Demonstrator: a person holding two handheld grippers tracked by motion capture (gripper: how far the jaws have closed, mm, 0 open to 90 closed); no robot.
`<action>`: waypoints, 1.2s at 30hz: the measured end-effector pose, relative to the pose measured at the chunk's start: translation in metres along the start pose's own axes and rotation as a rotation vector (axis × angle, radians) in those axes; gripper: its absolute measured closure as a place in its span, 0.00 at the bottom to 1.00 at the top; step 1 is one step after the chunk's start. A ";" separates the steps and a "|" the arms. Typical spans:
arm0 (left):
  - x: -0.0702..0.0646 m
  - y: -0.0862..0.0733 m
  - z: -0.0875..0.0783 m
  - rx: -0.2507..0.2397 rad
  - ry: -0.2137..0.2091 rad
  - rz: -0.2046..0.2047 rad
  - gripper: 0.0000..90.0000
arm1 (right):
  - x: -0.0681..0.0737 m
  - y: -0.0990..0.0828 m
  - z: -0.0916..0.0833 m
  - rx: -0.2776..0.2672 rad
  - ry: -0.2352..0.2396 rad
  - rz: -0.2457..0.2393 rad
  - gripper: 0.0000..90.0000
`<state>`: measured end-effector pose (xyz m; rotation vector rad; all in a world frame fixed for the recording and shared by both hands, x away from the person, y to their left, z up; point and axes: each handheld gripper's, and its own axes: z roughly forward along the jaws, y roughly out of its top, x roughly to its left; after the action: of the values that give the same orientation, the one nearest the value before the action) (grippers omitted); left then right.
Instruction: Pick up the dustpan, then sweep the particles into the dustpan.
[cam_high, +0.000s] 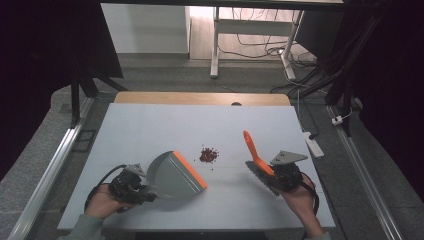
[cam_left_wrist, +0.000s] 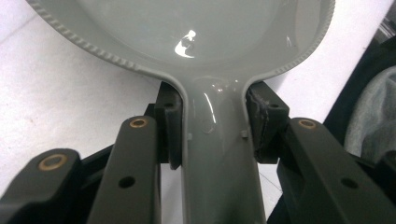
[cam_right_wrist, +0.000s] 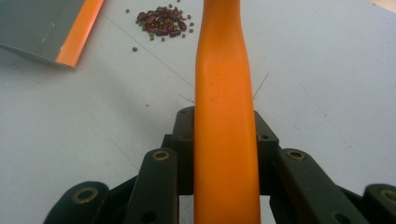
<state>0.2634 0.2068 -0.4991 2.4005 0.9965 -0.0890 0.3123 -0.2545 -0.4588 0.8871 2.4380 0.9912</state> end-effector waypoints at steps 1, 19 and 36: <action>0.000 0.000 0.001 0.002 0.001 -0.001 0.69 | 0.000 0.000 0.000 0.001 0.000 -0.001 0.79; 0.004 0.001 0.003 0.011 -0.015 -0.012 0.69 | 0.002 0.058 0.034 -0.025 0.013 -0.011 0.79; 0.003 0.002 0.006 0.009 -0.028 -0.008 0.69 | 0.001 0.123 0.112 0.079 -0.013 -0.002 0.79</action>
<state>0.2679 0.2051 -0.5038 2.3970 0.9949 -0.1302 0.4225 -0.1307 -0.4473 0.9142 2.4814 0.8913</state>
